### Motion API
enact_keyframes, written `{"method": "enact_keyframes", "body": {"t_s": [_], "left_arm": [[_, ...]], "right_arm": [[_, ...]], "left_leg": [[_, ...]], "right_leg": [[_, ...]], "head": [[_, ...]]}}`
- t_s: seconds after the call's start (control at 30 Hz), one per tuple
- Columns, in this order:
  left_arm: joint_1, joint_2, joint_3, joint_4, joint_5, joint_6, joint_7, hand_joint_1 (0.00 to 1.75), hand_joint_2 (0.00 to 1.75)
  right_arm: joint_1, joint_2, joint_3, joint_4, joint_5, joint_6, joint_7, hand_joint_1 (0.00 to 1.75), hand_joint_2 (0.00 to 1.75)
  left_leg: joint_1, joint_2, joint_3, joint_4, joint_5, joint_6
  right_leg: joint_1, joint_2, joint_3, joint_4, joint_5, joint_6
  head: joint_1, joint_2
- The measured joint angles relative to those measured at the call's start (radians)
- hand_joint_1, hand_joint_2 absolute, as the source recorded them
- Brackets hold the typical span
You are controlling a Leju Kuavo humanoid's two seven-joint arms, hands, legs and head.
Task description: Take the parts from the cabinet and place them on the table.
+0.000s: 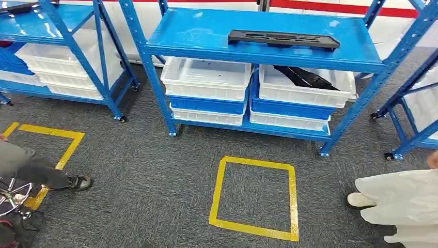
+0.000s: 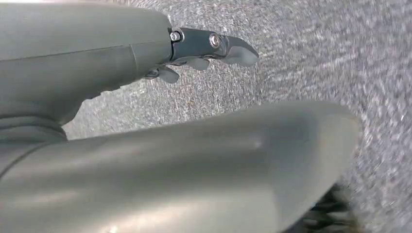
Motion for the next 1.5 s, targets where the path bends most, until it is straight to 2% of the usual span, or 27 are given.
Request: {"method": "enact_keyframes", "body": {"t_s": [0.1,0.13,0.17,0.2,0.23,0.27,0.37,0.6,0.67,0.73,0.77,0.8,0.87,0.9,0.93,0.97,1.0,1.07,1.1,1.17,1.27,1.3,1.33,1.4,1.43,1.47,1.5], "left_arm": [[0.0,0.0,0.0,0.0,0.0,0.0,0.0,0.0,0.0],[0.001,0.0,0.0,0.0,-0.001,0.002,0.0,0.0,0.0],[0.0,0.0,0.0,0.0,-0.001,0.004,0.0,0.0,0.0],[-0.005,0.003,0.0,0.0,-0.001,0.001,-0.003,0.0,0.0],[-0.005,-0.001,0.0,0.0,-0.002,0.002,-0.006,0.0,0.0],[-0.004,0.0,0.0,0.0,-0.002,0.002,-0.006,0.0,0.0],[-0.006,0.001,0.001,0.0,-0.002,0.008,-0.005,0.0,0.0],[-0.006,0.001,0.001,0.0,0.0,-0.012,-0.008,0.0,0.0],[-0.006,0.002,0.001,0.0,0.001,-0.02,-0.014,0.0,0.0],[-0.008,0.002,0.001,0.0,0.001,-0.022,-0.017,0.0,0.0],[-0.01,0.0,0.0,0.0,0.001,-0.023,-0.02,0.0,0.0],[-0.01,-0.002,0.0,0.0,0.001,-0.023,-0.021,0.0,0.0],[-0.01,0.0,0.001,0.0,0.001,-0.023,-0.021,0.0,0.0],[-0.009,0.0,0.001,0.0,0.001,-0.023,-0.021,0.0,0.0],[-0.008,0.0,0.001,0.0,0.001,-0.023,-0.021,0.0,0.0],[-0.008,0.0,0.001,0.0,0.001,-0.023,-0.021,0.0,0.0],[-0.008,0.0,0.001,0.0,0.001,-0.023,-0.021,0.0,0.0],[-0.008,-0.002,0.001,0.0,0.001,-0.023,-0.021,0.0,0.0],[-0.009,-0.001,0.001,0.0,0.001,-0.023,-0.021,0.0,0.0],[-0.011,0.0,0.001,0.0,0.001,-0.019,-0.021,0.0,0.0],[-0.012,0.002,0.001,0.0,0.001,-0.012,-0.021,0.0,0.0],[-0.012,0.002,0.001,0.0,0.001,-0.012,-0.021,0.0,0.0],[-0.012,0.002,0.001,0.0,0.001,-0.012,-0.021,0.0,0.0],[-0.012,0.002,0.001,0.0,-0.002,-0.011,-0.019,0.0,0.0],[-0.011,0.002,0.001,0.0,-0.004,-0.011,-0.018,0.0,0.0],[-0.01,0.001,0.001,0.0,-0.007,-0.011,-0.018,0.0,0.0],[-0.009,0.001,0.001,0.0,-0.009,-0.011,-0.018,0.0,0.0]], "right_arm": [[0.0,0.0,0.0,0.0,0.0,0.0,0.0,0.0,0.0],[0.005,0.0,0.0,0.0,0.007,-0.008,0.001,0.0,0.0],[0.007,0.0,0.0,0.0,0.013,-0.015,0.003,0.0,0.0],[0.005,0.002,0.0,0.0,0.021,-0.018,0.004,0.0,0.0],[0.006,-0.001,0.0,0.0,0.022,-0.018,0.004,0.0,0.0],[0.006,-0.001,0.0,0.0,0.025,-0.018,0.004,0.0,0.0],[0.005,0.001,0.001,0.0,0.036,-0.017,0.004,0.0,0.0],[0.005,-0.001,0.001,0.0,0.042,-0.017,0.005,0.0,0.0],[0.005,0.001,0.001,0.0,0.042,-0.017,0.006,0.0,0.0],[0.005,0.002,0.001,0.0,0.044,-0.017,0.006,0.0,0.0],[0.005,0.0,0.001,0.0,0.045,-0.016,0.006,0.0,0.0],[0.005,-0.003,0.001,0.0,0.045,-0.016,0.006,0.0,0.0],[0.003,-0.002,0.001,0.0,0.045,-0.015,0.006,0.0,0.0],[0.003,-0.002,0.001,0.0,0.045,-0.015,0.006,0.0,0.0],[0.004,-0.002,0.001,0.0,0.045,-0.015,0.006,0.0,0.0],[0.006,-0.002,0.001,0.0,0.045,-0.015,0.006,0.0,0.0],[0.007,-0.004,0.001,0.0,0.045,-0.015,0.006,0.0,0.0],[0.005,-0.007,0.001,0.0,0.045,-0.015,0.006,0.0,0.0],[0.004,-0.005,0.001,0.0,0.045,-0.015,0.006,0.0,0.0],[0.001,-0.002,0.001,0.0,0.046,-0.014,0.006,0.0,0.0],[0.002,-0.002,0.001,0.0,0.049,-0.014,0.006,0.0,0.0],[0.002,-0.001,0.001,0.0,0.05,-0.014,0.006,0.0,0.0],[0.001,-0.002,0.001,0.0,0.052,-0.014,0.006,0.0,0.0],[0.001,-0.002,0.001,0.0,0.054,-0.014,0.006,0.0,0.0],[0.002,-0.001,0.001,0.0,0.055,-0.014,0.006,0.0,0.0],[0.003,-0.001,0.001,0.0,0.055,-0.014,0.008,0.0,0.0],[0.003,-0.001,0.001,0.0,0.055,-0.014,0.008,0.0,0.0]], "left_leg": [[0.0,0.0,-0.001,0.002,0.0,0.0],[0.0,0.0,-0.001,-0.005,0.028,0.005],[0.0,0.0,0.022,-0.057,0.066,0.008],[-0.006,-0.023,0.134,-0.308,0.168,0.026],[-0.007,-0.021,0.13,-0.311,0.17,0.002],[-0.014,-0.021,0.129,-0.311,0.172,0.013],[-0.027,-0.021,0.123,-0.31,0.178,0.027],[-0.035,-0.021,0.119,-0.309,0.182,0.034],[-0.038,-0.022,0.115,-0.3,0.179,0.05],[-0.036,-0.021,0.115,-0.303,0.184,0.057],[-0.02,-0.014,0.121,-0.326,0.2,0.066],[-0.022,-0.008,0.122,-0.329,0.204,0.068],[-0.019,0.002,0.117,-0.329,0.206,0.074],[-0.019,0.009,0.114,-0.328,0.206,0.074],[-0.02,0.014,0.112,-0.328,0.207,0.072],[-0.019,0.017,0.111,-0.328,0.208,0.07],[-0.016,0.019,0.111,-0.327,0.209,0.067],[-0.01,0.02,0.112,-0.323,0.207,0.054],[-0.013,0.022,0.112,-0.317,0.203,0.043],[-0.02,0.022,0.109,-0.311,0.195,0.029],[-0.007,0.024,0.107,-0.308,0.196,0.019],[-0.004,0.017,0.101,-0.287,0.177,0.013],[-0.003,0.011,0.079,-0.237,0.14,0.009],[-0.003,0.007,-0.004,-0.066,0.057,0.004],[-0.003,0.007,-0.038,-0.001,0.037,0.005],[-0.003,0.007,-0.054,0.022,0.042,0.007],[-0.003,0.007,-0.046,-0.004,0.07,0.014]], "right_leg": [[0.0,0.0,0.0,0.0,0.0,0.0],[0.002,0.013,0.0,0.0,0.001,0.0],[0.002,0.019,0.002,0.001,0.002,-0.001],[0.016,0.035,0.0,0.003,0.005,0.009],[0.025,0.033,-0.015,0.009,-0.001,0.008],[0.022,0.032,-0.017,0.007,0.0,0.011],[0.017,0.033,-0.012,0.007,0.007,0.027],[0.009,0.033,-0.014,0.002,0.013,0.035],[-0.014,0.034,-0.013,-0.006,0.02,0.048],[-0.011,0.037,-0.012,-0.013,0.025,0.056],[0.003,0.037,-0.016,-0.005,0.022,0.059],[0.001,0.014,-0.032,0.024,0.0,0.05],[0.004,-0.005,-0.096,0.162,-0.073,0.033],[0.002,-0.007,-0.138,0.256,-0.111,0.03],[0.003,-0.007,-0.159,0.313,-0.129,0.034],[0.001,-0.009,-0.156,0.318,-0.127,0.041],[-0.002,-0.011,-0.119,0.264,-0.105,0.052],[-0.012,-0.023,-0.008,0.075,-0.044,0.075],[-0.017,-0.036,0.031,-0.002,-0.04,0.077],[-0.006,-0.025,0.03,0.006,-0.037,0.048],[-0.007,-0.021,0.029,0.008,-0.034,0.025],[-0.007,-0.02,0.03,0.007,-0.032,0.021],[-0.005,-0.02,0.03,0.007,-0.032,0.014],[0.002,-0.019,0.027,0.008,-0.032,0.008],[0.005,-0.019,0.026,0.008,-0.032,0.008],[0.009,-0.018,0.026,0.008,-0.033,0.007],[0.013,-0.016,0.028,0.008,-0.033,0.007]], "head": [[0.0,0.0],[0.001,0.0],[0.0,0.0],[0.002,0.0],[0.004,0.0],[0.003,0.0],[0.002,0.0],[0.002,0.0],[-0.003,0.0],[-0.002,0.0],[-0.002,0.0],[-0.002,0.0],[0.01,0.0],[0.01,0.0],[0.013,0.0],[0.012,0.0],[0.013,0.0],[0.012,0.0],[0.018,0.0],[0.014,0.0],[0.012,0.0],[0.011,0.0],[0.01,0.0],[0.01,0.0],[0.01,0.0],[0.01,0.0],[0.01,0.0]]}}
